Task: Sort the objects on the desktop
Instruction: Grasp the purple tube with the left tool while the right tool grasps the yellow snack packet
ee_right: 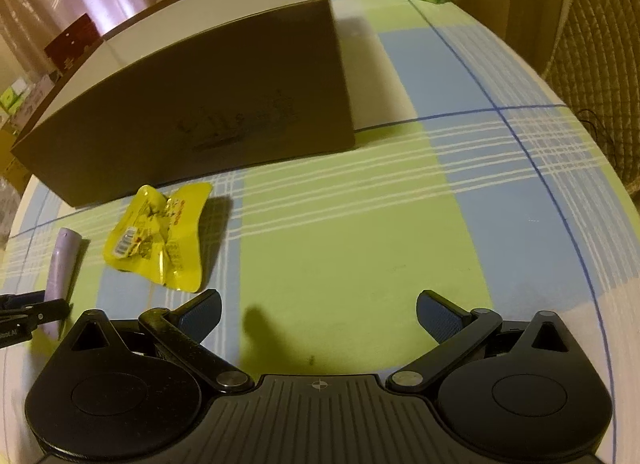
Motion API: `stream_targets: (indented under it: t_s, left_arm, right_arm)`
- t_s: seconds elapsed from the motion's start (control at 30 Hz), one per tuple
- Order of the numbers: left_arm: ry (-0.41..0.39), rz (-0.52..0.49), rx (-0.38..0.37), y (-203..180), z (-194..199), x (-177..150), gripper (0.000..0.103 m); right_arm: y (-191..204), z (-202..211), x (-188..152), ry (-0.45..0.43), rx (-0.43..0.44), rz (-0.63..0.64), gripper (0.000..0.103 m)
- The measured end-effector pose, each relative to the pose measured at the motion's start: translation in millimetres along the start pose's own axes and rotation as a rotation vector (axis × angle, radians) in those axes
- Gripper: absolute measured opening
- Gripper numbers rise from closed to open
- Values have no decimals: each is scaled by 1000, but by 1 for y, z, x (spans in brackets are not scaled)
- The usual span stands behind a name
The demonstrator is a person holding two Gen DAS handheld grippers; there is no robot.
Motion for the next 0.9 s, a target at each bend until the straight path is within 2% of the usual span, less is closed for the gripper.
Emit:
stream_targets:
  t_s: [0.07,0.2,0.3,0.37,0.5,0.73,0.8,0.9]
  left_arm:
    - [2,15,0,1,-5,4,46]
    - [-5,-13,14,0,-15,13,46]
    - [-17,-26,21,2,-23,19,44]
    - [-20,-16,40,5,-24,21,33]
    - [-16,27,93,15,-25,22,33]
    - [-15,45,94,29,-12,12,33]
    - [-17,47,99,31,-9,10,33]
    - [-19,53,102,33,-5,7,33]
  right_arm:
    - [3,-1,0,4,12,-6,101]
    - [12,-3,0,12,46,-24,101]
    - [19,-4,-2,15,66,-19,101]
    - [24,-5,-2,15,83,-23,101]
    - [33,-10,-2,8,128,-44,101]
    - [39,-28,6,-60,269,-107,100]
    - [38,-35,9,-78,314,-116,88]
    - [38,-45,16,-80,366,-117,76]
Point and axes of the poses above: each gripper's, at about its wrist camera, not at the fingertips, and z roughly against the way its jaws point, y to its left, x to its top, the point moved 1 cm from there along -z, roughly the way its jaws point, and after that the axes turned 15 degrees about -y, right-handed, at the moved point
